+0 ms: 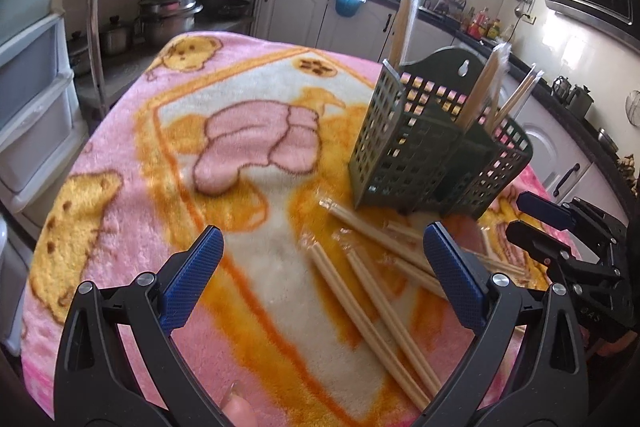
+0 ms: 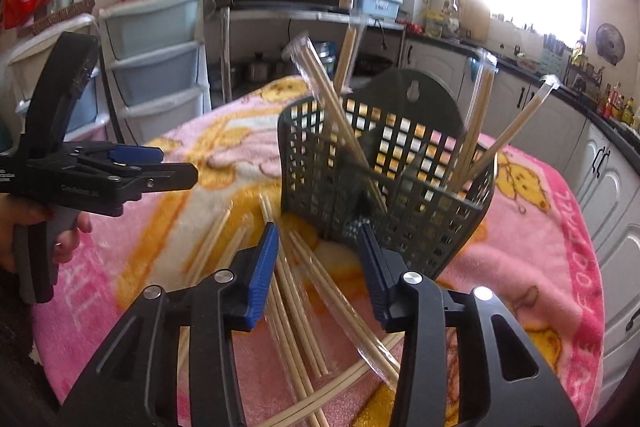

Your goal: Organize utensils

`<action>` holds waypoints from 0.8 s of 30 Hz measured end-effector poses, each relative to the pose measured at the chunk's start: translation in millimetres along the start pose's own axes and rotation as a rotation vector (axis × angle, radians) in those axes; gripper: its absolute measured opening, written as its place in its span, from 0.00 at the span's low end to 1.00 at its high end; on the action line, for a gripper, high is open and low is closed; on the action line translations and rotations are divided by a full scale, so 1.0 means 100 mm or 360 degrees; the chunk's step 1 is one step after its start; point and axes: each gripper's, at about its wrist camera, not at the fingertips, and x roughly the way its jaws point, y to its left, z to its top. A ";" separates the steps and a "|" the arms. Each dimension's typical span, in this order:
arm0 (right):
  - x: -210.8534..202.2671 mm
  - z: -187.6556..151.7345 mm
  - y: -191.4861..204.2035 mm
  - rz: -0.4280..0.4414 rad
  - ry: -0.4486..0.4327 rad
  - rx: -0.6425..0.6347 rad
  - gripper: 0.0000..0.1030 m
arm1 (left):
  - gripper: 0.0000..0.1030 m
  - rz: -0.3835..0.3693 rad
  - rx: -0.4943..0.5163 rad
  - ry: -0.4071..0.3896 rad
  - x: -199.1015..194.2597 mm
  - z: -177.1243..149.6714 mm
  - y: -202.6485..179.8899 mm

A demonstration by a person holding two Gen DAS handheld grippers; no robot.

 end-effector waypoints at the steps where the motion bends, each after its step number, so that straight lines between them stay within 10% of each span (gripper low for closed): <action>1: 0.03 -0.01 -0.01 0.0002 0.0019 -0.0003 0.34 | 0.90 0.0000 -0.0005 0.0014 0.03 -0.02 0.01; 11: 0.45 -0.08 0.01 -0.0016 0.0257 -0.0143 0.29 | 0.42 -0.0075 -0.0075 0.0173 0.33 -0.11 0.09; 24: 0.90 -0.10 0.13 0.0002 0.0464 -0.0301 0.28 | 0.29 -0.0118 -0.0132 0.0308 0.68 -0.10 0.13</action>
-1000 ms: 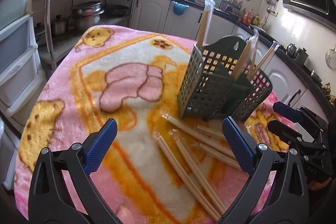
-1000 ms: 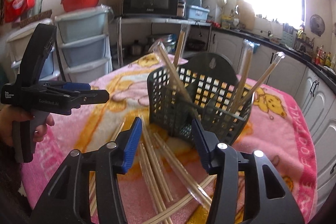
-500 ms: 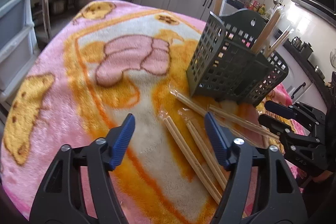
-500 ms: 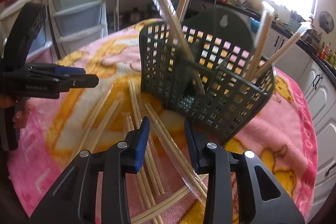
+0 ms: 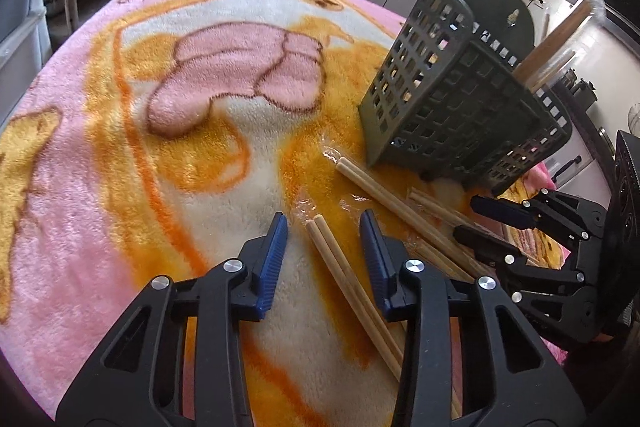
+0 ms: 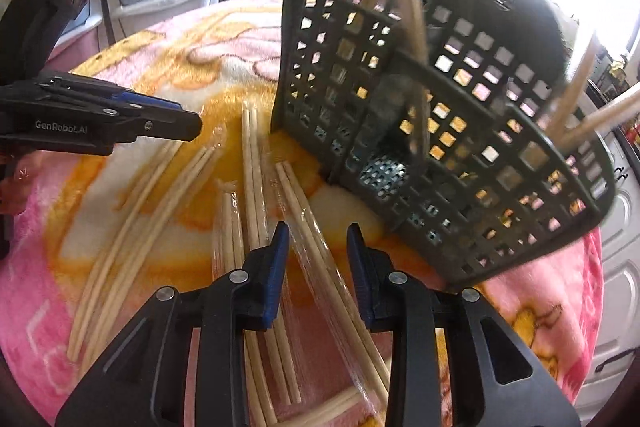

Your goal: Organize utensils

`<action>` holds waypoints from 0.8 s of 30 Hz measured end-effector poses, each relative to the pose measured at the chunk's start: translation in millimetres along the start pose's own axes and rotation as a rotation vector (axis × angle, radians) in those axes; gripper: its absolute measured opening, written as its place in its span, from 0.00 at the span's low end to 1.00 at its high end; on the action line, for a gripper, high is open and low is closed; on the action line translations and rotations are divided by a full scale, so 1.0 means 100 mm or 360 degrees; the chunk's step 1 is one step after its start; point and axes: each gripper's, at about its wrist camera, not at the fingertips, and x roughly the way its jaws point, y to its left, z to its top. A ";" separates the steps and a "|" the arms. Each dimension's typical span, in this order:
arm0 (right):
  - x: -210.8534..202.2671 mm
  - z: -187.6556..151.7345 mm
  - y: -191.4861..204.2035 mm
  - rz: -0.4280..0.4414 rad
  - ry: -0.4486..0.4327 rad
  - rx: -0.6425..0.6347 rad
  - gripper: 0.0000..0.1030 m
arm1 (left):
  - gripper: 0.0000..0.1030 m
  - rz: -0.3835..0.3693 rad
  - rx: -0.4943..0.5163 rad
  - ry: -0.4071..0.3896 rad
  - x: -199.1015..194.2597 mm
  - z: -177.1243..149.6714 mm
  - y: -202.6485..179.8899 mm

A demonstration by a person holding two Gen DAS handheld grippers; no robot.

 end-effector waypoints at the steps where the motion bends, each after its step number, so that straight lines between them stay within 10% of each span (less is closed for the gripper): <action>1: 0.02 0.01 0.00 0.0002 0.0009 -0.0004 0.28 | 0.28 0.0004 -0.0001 0.0005 0.02 0.01 0.00; 24: 0.18 0.28 0.07 0.0072 0.0024 0.0020 0.11 | 0.06 -0.0054 -0.0094 -0.0021 0.00 0.07 0.22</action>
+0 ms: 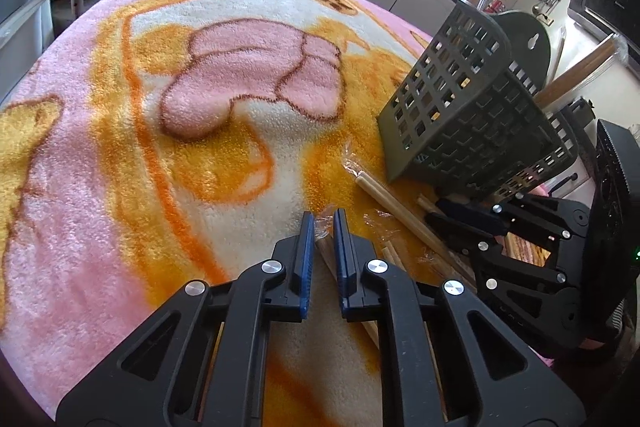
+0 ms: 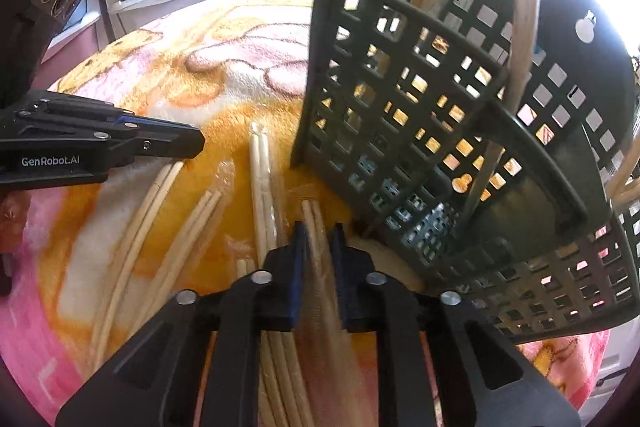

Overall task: Organize utensils
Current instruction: 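Close both tools on wrapped chopstick pairs and lift them off the blanket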

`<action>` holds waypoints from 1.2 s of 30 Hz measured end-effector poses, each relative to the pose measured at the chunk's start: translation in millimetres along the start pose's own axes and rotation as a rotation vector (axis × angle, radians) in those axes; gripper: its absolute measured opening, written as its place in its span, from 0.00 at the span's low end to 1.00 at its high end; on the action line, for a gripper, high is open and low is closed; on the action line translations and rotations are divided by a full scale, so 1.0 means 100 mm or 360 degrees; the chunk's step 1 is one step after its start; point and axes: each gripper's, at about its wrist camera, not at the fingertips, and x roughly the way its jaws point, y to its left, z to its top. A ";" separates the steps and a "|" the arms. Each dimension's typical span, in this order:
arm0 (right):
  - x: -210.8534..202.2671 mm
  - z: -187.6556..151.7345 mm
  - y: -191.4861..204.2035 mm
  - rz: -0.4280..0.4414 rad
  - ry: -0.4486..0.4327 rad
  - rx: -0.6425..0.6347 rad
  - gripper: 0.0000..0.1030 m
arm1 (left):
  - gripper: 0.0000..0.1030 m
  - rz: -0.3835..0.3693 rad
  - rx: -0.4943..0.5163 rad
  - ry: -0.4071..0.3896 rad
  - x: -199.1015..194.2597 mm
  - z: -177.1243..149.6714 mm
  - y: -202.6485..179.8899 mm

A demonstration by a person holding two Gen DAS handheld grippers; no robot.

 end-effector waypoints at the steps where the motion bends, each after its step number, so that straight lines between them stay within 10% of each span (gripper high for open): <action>1: -0.03 0.01 0.01 0.0012 -0.0017 0.0009 0.11 | 0.06 -0.0008 0.0001 -0.0016 -0.05 -0.01 0.00; 17: -0.86 -0.05 -0.11 0.0239 -0.0430 0.0204 0.10 | 0.05 -0.0114 0.0134 -0.0272 -0.72 0.07 -0.39; 36: -1.70 -0.27 -0.41 0.0185 -0.0789 0.0378 0.09 | 0.05 -0.0246 0.0376 -0.0431 -1.15 0.20 -1.04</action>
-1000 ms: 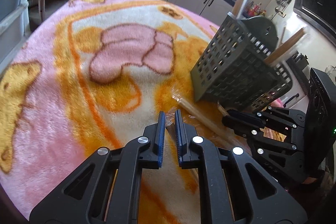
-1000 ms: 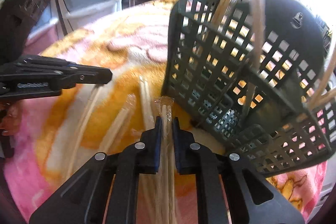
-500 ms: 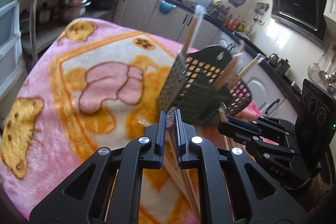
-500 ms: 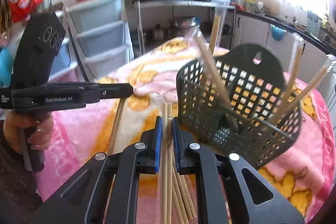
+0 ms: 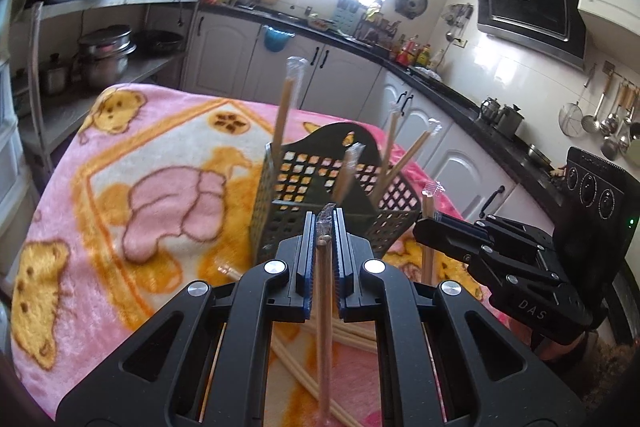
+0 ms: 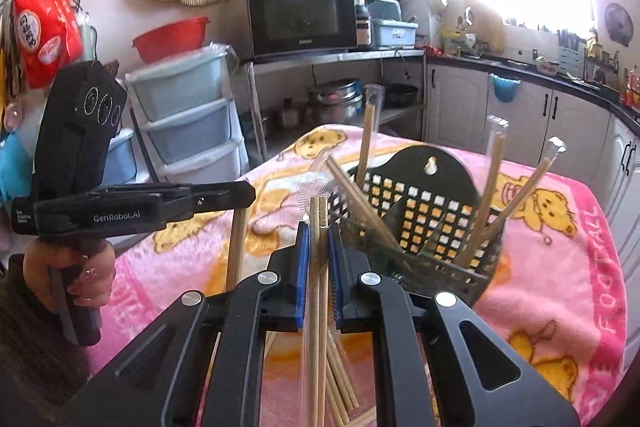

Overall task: Organize utensils
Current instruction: 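Close both tools on wrapped chopstick pairs and lift them off the blanket, then carry both held chopstick pairs up and over the green basket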

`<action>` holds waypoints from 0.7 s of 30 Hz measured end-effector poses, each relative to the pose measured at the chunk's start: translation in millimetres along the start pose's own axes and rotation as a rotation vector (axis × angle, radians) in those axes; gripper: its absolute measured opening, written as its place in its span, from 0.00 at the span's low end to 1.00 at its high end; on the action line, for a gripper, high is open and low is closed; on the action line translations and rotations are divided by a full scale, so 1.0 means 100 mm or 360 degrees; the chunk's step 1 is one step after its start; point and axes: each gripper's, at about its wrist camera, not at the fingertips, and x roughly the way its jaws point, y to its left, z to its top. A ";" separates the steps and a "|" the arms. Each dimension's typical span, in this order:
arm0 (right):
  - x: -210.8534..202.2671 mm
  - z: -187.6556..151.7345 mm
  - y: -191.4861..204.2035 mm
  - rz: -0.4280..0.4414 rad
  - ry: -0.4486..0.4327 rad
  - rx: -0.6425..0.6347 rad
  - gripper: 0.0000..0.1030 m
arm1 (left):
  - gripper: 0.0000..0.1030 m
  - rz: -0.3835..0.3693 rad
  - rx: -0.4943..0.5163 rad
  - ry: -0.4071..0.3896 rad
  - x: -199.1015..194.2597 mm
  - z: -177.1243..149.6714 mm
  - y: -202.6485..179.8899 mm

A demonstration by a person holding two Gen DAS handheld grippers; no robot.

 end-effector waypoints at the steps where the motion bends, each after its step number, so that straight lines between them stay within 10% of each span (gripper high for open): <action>1: -0.03 0.01 -0.02 -0.0002 -0.0015 0.0011 0.09 | 0.05 -0.0005 0.0015 -0.0006 0.00 0.02 -0.04; 21: -0.49 0.29 -0.34 -0.0128 -0.0290 0.0116 0.08 | 0.04 -0.0193 0.0211 -0.0170 -0.04 0.54 -0.64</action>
